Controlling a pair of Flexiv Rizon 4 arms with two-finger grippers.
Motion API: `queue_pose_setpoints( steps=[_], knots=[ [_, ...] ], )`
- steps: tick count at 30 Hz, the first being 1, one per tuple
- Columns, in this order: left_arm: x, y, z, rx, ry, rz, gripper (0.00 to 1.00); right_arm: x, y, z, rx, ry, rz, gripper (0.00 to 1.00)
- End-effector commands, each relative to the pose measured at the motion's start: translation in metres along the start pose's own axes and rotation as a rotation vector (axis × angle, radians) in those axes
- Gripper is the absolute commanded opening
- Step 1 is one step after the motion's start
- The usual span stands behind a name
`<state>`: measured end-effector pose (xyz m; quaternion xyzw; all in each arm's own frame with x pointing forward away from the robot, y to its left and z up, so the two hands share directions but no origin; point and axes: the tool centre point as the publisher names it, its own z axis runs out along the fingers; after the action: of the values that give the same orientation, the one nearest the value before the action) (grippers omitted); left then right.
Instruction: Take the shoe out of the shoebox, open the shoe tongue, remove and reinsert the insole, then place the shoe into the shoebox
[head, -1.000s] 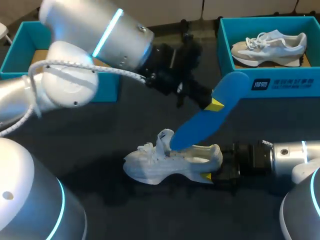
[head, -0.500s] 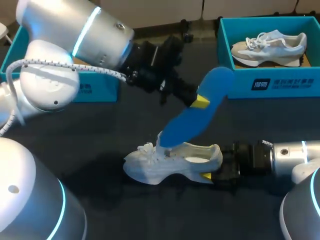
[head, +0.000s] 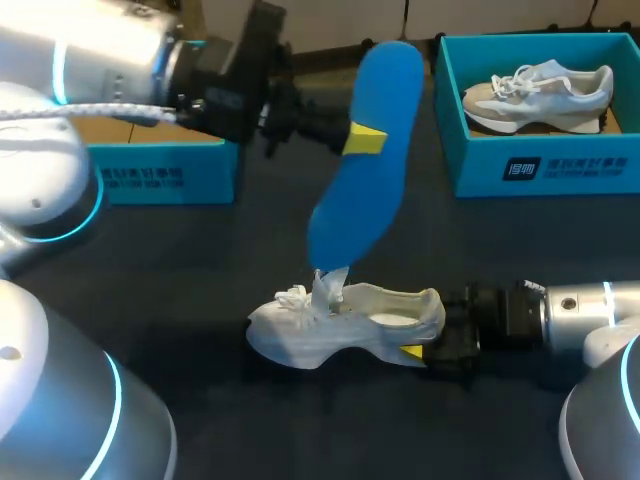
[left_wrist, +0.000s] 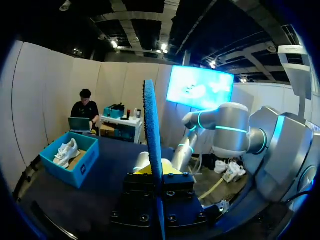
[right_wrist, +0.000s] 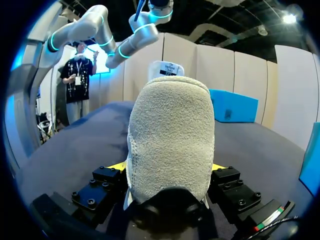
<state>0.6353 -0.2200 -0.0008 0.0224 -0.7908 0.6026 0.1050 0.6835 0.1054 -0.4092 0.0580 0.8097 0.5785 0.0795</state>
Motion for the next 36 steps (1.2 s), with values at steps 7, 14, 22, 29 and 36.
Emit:
queue_pose_setpoints(
  steps=[7,14,22,29,36],
  knots=[
    [0.038,-0.013,-0.08,0.109,-0.006,0.018,0.0,0.001,0.001,0.0,0.004,-0.001,0.0,0.0],
    [0.049,-0.032,-0.088,0.079,0.031,0.012,0.0,0.001,0.001,0.0,0.004,-0.001,0.0,0.0],
    [0.072,-0.039,-0.089,0.094,0.062,-0.006,0.0,0.001,0.001,0.0,0.004,-0.001,0.0,0.0],
    [0.091,-0.044,-0.079,0.108,0.051,-0.004,0.0,0.001,0.001,0.0,0.004,-0.001,0.0,0.0],
    [0.096,-0.045,-0.079,0.133,0.032,-0.024,0.0,0.001,0.001,0.0,0.004,-0.001,0.0,0.0]
  ],
)
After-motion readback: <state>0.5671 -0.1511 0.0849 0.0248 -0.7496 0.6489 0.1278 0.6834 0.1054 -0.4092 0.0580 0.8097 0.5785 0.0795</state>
